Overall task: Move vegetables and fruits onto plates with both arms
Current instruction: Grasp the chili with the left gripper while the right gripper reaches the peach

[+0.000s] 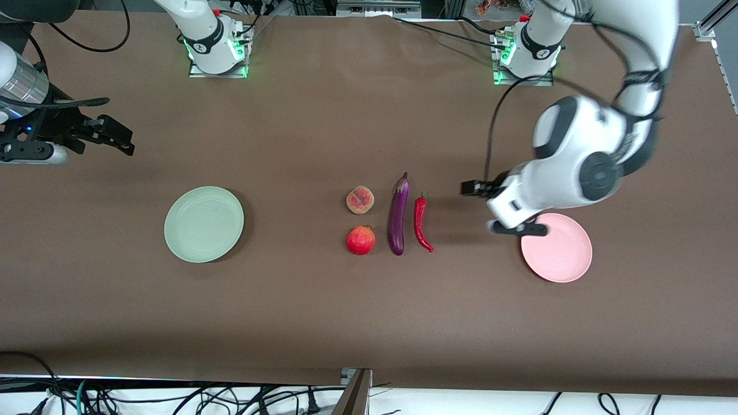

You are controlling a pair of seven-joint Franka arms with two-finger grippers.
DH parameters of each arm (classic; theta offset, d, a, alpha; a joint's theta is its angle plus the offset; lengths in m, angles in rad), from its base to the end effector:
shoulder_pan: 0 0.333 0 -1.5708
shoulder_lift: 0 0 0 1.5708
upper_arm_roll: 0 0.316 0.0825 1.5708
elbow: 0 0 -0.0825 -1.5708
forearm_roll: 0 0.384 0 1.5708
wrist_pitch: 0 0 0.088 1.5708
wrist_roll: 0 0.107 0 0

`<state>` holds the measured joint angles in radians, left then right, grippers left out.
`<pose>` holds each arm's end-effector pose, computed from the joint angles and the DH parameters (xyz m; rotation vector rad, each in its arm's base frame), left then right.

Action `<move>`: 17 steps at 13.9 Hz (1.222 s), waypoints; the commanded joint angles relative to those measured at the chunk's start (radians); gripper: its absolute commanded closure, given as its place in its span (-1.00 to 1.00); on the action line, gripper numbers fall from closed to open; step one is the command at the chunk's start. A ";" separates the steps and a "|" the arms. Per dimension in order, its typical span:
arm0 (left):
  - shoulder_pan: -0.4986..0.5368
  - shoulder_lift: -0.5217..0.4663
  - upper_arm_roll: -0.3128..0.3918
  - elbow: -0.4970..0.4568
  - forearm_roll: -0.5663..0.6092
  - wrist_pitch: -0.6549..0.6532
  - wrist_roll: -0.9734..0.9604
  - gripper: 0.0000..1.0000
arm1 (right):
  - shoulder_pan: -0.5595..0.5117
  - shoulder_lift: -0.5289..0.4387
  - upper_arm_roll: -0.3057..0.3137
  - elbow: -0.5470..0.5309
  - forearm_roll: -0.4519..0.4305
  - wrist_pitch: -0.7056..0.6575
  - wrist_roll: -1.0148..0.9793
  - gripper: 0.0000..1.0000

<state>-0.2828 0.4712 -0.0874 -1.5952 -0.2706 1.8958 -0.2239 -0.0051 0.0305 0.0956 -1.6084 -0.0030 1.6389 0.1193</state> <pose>0.6144 -0.2520 0.3508 2.8930 -0.0452 -0.3591 0.5666 0.0503 0.5956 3.1412 -0.0450 0.0002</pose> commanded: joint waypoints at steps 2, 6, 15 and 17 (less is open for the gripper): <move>-0.073 0.137 0.014 0.041 -0.012 0.174 -0.021 -1.00 | -0.007 0.003 0.010 0.016 -0.009 -0.005 0.008 -1.00; -0.121 0.234 0.018 0.037 -0.012 0.270 -0.025 -0.71 | -0.009 0.003 0.010 0.016 -0.003 -0.005 0.008 -1.00; -0.182 0.313 0.020 0.034 0.048 0.342 -0.124 -0.22 | 0.000 0.084 0.012 0.035 -0.011 -0.023 -0.006 -1.00; -0.182 0.320 0.020 0.034 0.048 0.350 -0.146 0.66 | 0.027 0.143 0.013 0.036 -0.003 -0.062 -0.007 -1.00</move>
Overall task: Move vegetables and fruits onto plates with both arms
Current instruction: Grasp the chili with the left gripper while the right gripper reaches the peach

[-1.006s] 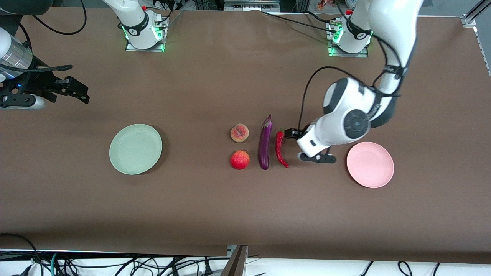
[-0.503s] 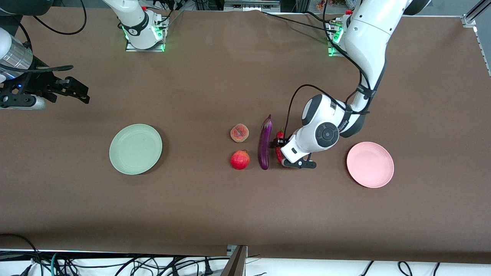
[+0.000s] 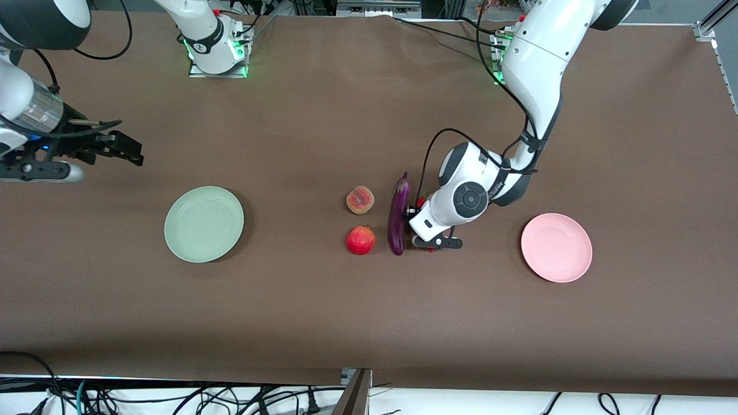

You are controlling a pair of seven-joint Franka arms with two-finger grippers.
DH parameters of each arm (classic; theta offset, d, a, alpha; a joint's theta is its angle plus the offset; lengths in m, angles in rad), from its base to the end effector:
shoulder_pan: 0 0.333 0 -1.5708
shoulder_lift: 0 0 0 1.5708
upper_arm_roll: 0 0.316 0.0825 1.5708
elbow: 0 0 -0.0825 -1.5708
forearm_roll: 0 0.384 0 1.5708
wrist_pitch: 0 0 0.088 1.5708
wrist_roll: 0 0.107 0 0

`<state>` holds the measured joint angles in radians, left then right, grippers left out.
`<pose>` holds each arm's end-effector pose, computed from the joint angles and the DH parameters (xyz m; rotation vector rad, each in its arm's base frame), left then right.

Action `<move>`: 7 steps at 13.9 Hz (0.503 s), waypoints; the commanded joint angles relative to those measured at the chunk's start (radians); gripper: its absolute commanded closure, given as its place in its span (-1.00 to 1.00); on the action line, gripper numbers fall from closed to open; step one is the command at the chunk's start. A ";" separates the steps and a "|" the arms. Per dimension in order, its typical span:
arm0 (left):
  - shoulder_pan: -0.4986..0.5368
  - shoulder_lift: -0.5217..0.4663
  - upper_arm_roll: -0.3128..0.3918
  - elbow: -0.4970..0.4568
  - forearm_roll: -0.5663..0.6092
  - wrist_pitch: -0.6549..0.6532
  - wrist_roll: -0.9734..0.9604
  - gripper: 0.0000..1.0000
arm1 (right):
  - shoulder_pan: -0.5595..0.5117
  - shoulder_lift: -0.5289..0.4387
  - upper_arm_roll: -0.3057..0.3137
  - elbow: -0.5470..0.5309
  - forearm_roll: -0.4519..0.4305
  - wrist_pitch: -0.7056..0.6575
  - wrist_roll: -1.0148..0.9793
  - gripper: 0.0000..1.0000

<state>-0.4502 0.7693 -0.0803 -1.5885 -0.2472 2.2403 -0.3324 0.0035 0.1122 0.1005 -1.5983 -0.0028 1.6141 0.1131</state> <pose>0.5902 -0.3469 0.1747 2.9555 -0.0195 -0.3083 0.5834 0.0578 0.5513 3.1360 -0.0140 -0.1509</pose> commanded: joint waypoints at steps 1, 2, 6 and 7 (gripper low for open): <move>-0.018 0.021 0.013 0.027 0.025 0.005 -0.074 1.00 | 0.039 0.066 0.008 0.026 0.004 -0.034 0.003 -1.00; -0.015 0.018 0.013 0.028 0.025 0.002 -0.103 1.00 | 0.082 0.090 0.008 0.026 0.007 -0.010 0.023 -1.00; 0.011 -0.030 0.046 0.039 0.025 -0.098 -0.103 1.00 | 0.249 0.246 0.008 0.032 0.073 0.208 0.342 -1.00; 0.022 -0.062 0.068 0.041 0.026 -0.146 -0.100 1.00 | 0.295 0.285 0.008 0.032 0.111 0.263 0.417 -1.00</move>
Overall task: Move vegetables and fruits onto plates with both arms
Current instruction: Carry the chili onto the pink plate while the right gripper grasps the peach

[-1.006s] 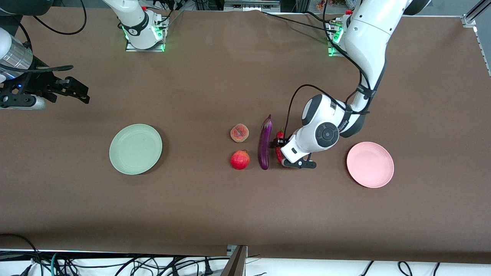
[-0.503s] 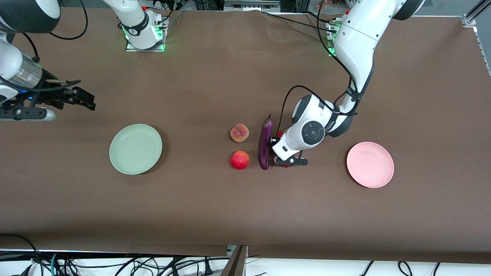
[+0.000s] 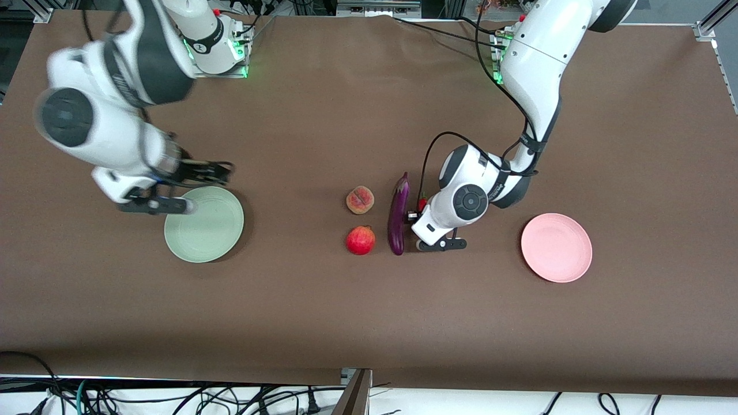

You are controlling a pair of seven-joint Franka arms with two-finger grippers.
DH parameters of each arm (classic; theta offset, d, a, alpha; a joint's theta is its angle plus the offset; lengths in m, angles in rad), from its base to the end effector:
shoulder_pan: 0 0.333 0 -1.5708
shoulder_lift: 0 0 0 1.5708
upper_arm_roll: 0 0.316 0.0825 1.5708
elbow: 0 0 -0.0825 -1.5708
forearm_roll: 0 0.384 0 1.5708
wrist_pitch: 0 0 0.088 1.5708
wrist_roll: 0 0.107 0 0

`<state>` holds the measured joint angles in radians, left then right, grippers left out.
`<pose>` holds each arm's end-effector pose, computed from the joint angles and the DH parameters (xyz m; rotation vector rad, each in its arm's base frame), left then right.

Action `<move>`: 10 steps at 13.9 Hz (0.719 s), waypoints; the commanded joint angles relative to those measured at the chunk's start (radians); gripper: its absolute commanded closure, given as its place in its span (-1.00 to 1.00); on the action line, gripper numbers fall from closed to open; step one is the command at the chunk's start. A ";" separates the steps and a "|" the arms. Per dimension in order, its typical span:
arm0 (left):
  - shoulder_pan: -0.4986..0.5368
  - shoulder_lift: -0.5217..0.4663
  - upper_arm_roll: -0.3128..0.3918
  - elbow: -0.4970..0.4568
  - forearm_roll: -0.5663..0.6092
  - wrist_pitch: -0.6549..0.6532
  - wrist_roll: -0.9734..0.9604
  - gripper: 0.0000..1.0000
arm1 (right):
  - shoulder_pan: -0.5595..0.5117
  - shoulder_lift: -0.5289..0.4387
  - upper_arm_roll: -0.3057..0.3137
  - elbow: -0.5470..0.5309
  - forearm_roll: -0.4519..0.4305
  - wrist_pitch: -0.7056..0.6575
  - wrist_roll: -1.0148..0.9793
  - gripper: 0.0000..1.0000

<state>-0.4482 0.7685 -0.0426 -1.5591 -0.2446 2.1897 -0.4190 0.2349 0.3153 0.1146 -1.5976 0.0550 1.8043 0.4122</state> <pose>0.6046 -0.3287 0.1825 2.9838 0.1410 -0.3304 0.6038 0.2170 0.4423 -3.0898 0.1268 0.2043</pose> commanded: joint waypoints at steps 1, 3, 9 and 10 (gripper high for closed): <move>0.043 -0.089 0.049 0.011 0.024 -0.135 0.008 1.00 | 0.107 0.120 -0.006 0.031 0.077 0.134 0.213 -1.00; 0.112 -0.116 0.078 0.011 0.024 -0.194 0.127 1.00 | 0.205 0.183 -0.006 0.031 0.080 0.254 0.395 -1.00; 0.302 -0.120 0.136 -0.001 0.117 -0.208 0.540 1.00 | 0.360 0.336 -0.007 0.033 0.069 0.497 0.594 -1.00; 0.313 -0.112 0.138 -0.006 0.132 -0.208 0.545 1.00 | 0.372 0.343 -0.009 0.033 0.066 0.500 0.594 -1.00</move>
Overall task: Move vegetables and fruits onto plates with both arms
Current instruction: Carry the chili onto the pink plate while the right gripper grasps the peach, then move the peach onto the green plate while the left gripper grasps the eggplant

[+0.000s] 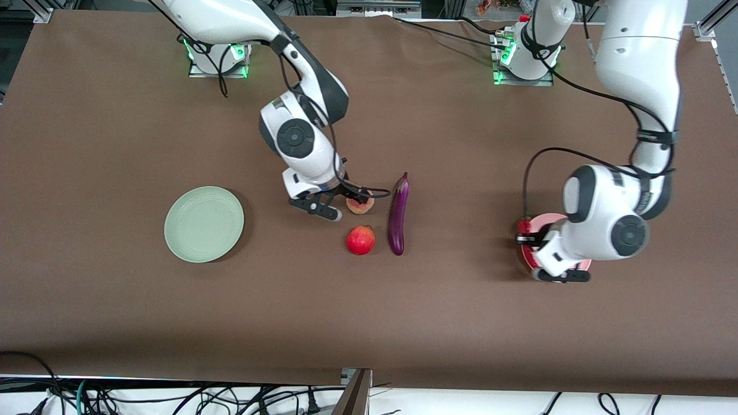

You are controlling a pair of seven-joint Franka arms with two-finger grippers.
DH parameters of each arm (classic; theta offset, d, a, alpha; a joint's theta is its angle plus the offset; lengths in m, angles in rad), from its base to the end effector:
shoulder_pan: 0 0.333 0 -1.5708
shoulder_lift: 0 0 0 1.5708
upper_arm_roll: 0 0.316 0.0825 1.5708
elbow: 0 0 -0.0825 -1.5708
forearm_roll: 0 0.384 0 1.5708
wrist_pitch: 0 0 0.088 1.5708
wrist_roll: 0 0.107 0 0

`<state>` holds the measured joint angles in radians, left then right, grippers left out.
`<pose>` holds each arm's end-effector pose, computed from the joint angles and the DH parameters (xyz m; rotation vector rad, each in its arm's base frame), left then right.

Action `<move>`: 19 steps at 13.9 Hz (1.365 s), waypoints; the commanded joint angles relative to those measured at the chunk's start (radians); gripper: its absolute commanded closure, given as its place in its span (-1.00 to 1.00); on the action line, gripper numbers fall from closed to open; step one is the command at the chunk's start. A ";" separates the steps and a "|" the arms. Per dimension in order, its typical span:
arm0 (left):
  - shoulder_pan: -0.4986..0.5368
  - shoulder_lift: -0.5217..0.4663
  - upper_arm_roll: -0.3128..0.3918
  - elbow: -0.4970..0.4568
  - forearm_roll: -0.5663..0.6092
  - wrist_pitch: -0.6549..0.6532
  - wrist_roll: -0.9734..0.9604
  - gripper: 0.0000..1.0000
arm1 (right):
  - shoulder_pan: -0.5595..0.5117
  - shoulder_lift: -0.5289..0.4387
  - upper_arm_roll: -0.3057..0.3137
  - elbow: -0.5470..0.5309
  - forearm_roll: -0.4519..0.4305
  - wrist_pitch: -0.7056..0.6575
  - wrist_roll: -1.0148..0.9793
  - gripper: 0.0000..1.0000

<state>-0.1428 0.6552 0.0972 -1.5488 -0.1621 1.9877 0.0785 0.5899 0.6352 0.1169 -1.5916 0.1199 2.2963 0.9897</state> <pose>0.6782 -0.0498 0.2509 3.0406 -0.0856 -0.3213 0.5413 0.4503 0.2717 -2.9244 0.5693 0.1093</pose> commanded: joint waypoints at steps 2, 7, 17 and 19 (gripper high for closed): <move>0.012 0.017 -0.002 -0.017 0.088 -0.006 0.050 1.00 | 0.021 0.031 -0.013 0.027 -0.012 0.009 0.015 -1.00; 0.028 0.014 -0.005 -0.014 0.154 -0.042 0.064 -1.00 | 0.044 0.078 -0.016 0.025 -0.045 0.083 0.014 -1.00; -0.001 -0.114 -0.282 -0.010 0.142 -0.136 -0.264 -1.00 | 0.053 0.118 -0.016 0.019 -0.062 0.127 0.010 -0.05; -0.021 -0.103 -0.316 -0.016 0.141 -0.133 -0.276 -1.00 | 0.044 0.098 -0.020 0.019 -0.063 0.114 -0.011 0.60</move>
<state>-0.1558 0.5472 -0.1949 -1.5535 -0.0342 1.8583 -0.1734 0.6318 0.7480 0.1079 -1.5802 0.0707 2.4211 0.9906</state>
